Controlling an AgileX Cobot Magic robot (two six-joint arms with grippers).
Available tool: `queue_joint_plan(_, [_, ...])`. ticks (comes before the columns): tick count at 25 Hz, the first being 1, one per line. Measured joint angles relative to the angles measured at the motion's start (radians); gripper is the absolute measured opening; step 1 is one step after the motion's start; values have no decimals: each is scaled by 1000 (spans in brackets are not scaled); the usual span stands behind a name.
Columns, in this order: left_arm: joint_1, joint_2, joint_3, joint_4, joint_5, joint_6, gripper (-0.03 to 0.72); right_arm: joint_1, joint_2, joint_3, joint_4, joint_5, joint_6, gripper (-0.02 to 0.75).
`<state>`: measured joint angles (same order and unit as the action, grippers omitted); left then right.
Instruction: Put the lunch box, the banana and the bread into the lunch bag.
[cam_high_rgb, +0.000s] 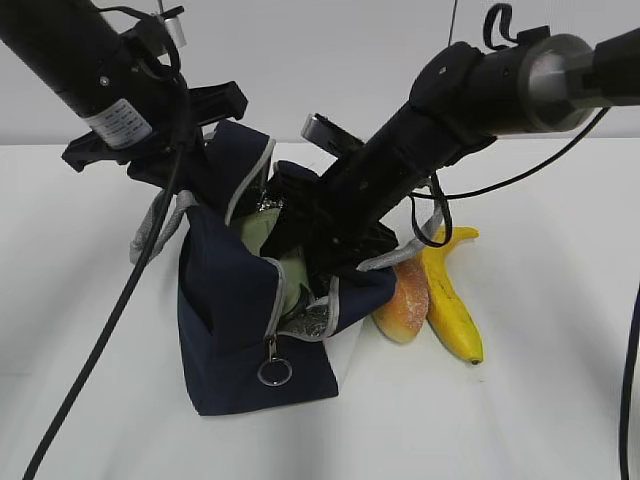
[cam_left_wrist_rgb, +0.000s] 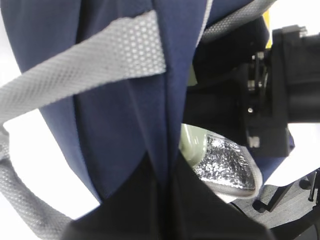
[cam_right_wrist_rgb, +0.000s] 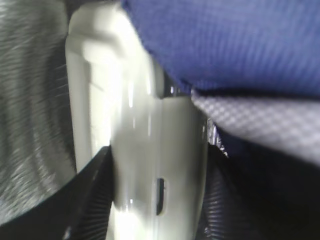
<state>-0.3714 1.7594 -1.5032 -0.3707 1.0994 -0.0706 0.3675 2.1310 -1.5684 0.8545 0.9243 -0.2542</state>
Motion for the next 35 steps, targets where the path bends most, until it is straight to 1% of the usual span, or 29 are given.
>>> queue_joint_plan(8, [0,0,0,0,1,1,-1,0,38,-5,-6,-12,0,384])
queue_joint_plan(10, [0,0,0,0,3,1,-1,0,42,-7,-6,-12,0,398])
queue_joint_plan(12, [0,0,0,0,3,1,-1,0,42,-7,-6,-12,0,418])
queue_joint_plan(15, [0,0,0,0,3,1,-1,0,42,-8,-6,-1,0,482])
queue_joint_plan(17, [0,0,0,-1,3,1,-1,0,42,-10,-6,8,0,540])
queue_joint_plan(18, [0,0,0,-1,5,1,-2,0,42,-15,-6,14,0,552])
queue_joint_plan(22, [0,0,0,2,15,6,-2,0,44,-70,-66,109,0,577])
queue_joint_plan(25, [0,0,0,21,28,8,-2,0,44,-154,-133,221,5,582])
queue_joint_plan(27, [0,0,0,34,32,8,-2,0,44,-214,-168,265,29,583])
queue_joint_plan(31, [0,0,0,56,43,8,-2,0,44,-316,-216,284,53,584])
queue_joint_plan(35, [0,0,0,64,50,8,-2,0,26,-339,-237,291,55,583])
